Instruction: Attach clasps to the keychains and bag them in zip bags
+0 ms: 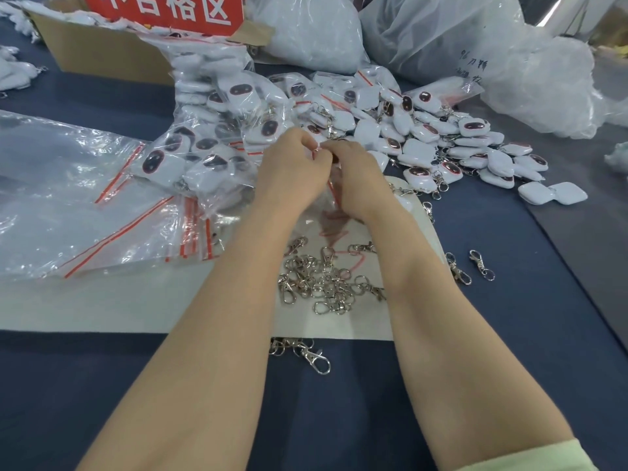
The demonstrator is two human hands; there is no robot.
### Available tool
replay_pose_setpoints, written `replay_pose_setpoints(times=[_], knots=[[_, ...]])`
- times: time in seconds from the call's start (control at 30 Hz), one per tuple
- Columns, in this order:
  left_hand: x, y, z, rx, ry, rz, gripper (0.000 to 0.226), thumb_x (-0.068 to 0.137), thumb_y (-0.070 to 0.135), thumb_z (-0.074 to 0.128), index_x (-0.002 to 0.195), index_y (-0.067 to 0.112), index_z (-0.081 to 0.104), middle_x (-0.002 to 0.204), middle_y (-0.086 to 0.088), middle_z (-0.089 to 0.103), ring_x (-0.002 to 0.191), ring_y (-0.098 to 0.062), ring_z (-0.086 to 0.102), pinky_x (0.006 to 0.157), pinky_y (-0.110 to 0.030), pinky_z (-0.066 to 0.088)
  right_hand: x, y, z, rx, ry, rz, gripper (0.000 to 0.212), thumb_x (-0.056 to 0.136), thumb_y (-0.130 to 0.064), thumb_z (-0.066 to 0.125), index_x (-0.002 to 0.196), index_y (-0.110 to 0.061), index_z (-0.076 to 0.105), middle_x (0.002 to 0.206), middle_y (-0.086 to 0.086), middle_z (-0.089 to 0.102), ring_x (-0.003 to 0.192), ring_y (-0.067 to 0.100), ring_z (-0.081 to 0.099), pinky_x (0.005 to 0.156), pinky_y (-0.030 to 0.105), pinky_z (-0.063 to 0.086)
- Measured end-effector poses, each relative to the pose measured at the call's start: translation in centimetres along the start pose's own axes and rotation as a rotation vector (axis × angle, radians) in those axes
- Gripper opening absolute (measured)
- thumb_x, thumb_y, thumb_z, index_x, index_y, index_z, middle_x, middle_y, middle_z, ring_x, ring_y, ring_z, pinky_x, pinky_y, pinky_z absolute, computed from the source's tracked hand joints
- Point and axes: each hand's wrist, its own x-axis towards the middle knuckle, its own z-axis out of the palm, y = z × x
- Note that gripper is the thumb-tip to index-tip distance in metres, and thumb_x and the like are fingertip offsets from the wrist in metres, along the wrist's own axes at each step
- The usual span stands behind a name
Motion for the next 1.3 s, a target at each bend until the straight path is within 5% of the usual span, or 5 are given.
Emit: replay_pose_setpoints(times=[0.43, 0.63, 0.8, 1.03, 1.3], knots=[[0.2, -1.2, 0.3, 0.048, -0.057, -0.034, 0.019, 0.090, 0.027, 0.053, 0.107, 0.018, 0.057, 0.081, 0.002, 0.060, 0.081, -0.025, 0.066, 0.074, -0.034, 0.051, 0.2, -0.2, 0.2, 0.054, 0.139, 0.099, 0.034, 0.099, -0.021, 0.044, 0.130, -0.013, 0.056, 0.123, 0.013, 0.062, 0.116, 0.031, 0.052, 0.092, 0.036, 0.043], [0.1, -1.0, 0.2, 0.056, -0.065, -0.055, 0.022, 0.090, 0.026, 0.051, 0.109, 0.017, 0.056, 0.094, -0.003, 0.063, 0.086, -0.028, 0.067, 0.083, -0.040, 0.053, 0.4, -0.1, -1.5, 0.888, 0.643, 0.399, 0.025, 0.103, -0.025, 0.039, 0.106, -0.007, 0.055, 0.089, 0.002, 0.059, 0.085, 0.020, 0.057, 0.073, 0.027, 0.043], [-0.1, -0.8, 0.2, 0.058, -0.064, -0.068, 0.023, 0.090, 0.026, 0.051, 0.110, 0.017, 0.056, 0.097, -0.002, 0.062, 0.086, -0.027, 0.067, 0.083, -0.041, 0.053, 0.1, -0.1, -2.2, 1.840, 0.491, 0.549, 0.023, 0.102, -0.027, 0.046, 0.101, -0.006, 0.052, 0.080, 0.015, 0.066, 0.052, 0.017, 0.065, 0.046, 0.021, 0.051], [0.0, -0.9, 0.3, 0.055, -0.062, -0.075, 0.023, 0.090, 0.030, 0.053, 0.109, 0.017, 0.056, 0.094, -0.002, 0.062, 0.086, -0.026, 0.067, 0.083, -0.040, 0.053, 0.2, 0.2, -2.1, 1.931, 0.147, 0.539, 0.033, 0.103, -0.040, 0.036, 0.102, -0.012, 0.051, 0.093, 0.015, 0.063, 0.061, 0.015, 0.049, 0.057, 0.021, 0.042], [-0.1, -0.8, 0.3, 0.060, -0.066, -0.065, 0.021, 0.090, 0.028, 0.051, 0.108, 0.018, 0.056, 0.096, -0.004, 0.065, 0.086, -0.025, 0.067, 0.081, -0.038, 0.053, -0.3, 0.0, -1.3, 1.609, 0.196, 0.508, 0.014, 0.088, -0.011, 0.069, 0.079, -0.007, 0.059, 0.066, 0.000, 0.058, 0.055, 0.009, 0.054, 0.050, 0.015, 0.048]])
